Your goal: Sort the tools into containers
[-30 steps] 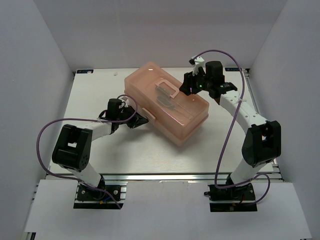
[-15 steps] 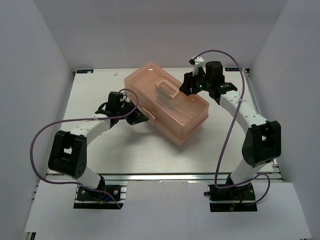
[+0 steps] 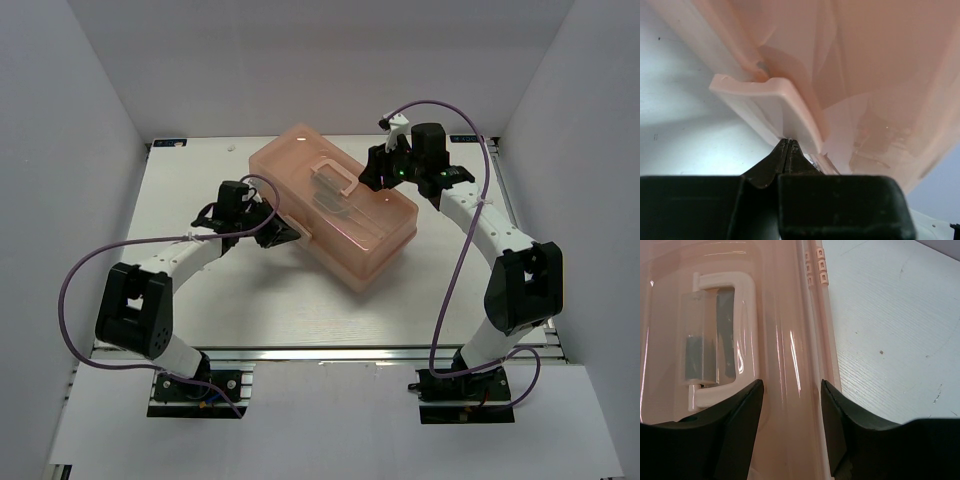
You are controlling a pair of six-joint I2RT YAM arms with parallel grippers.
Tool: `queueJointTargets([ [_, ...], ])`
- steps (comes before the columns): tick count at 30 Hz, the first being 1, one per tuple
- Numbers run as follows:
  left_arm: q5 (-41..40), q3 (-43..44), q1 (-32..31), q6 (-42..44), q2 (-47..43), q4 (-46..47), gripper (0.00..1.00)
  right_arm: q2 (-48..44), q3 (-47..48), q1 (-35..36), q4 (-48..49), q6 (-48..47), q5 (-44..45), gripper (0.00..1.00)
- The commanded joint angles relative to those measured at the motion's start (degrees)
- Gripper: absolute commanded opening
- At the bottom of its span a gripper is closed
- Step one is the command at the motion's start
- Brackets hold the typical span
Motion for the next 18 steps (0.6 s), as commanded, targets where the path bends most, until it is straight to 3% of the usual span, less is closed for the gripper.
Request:
queueJointTargets([
  [1,-1.06,1.57,-0.35,0.46,0.27,0.51,0.08,-0.78,-1.03,0.27,-3.29,-0.81,0.96,0.55],
  [13,-3.78,3.68,-1.75,-1.47,4.67,2.35,0.11,-0.78,-1.82,0.27,-4.26,-1.08,0.78,0.55],
  [18,-5.54,5.0,-1.93,-2.44,3.35,3.32,0.21,-0.69,-2.52,0.27,-4.88,-1.16,0.08,0.55],
])
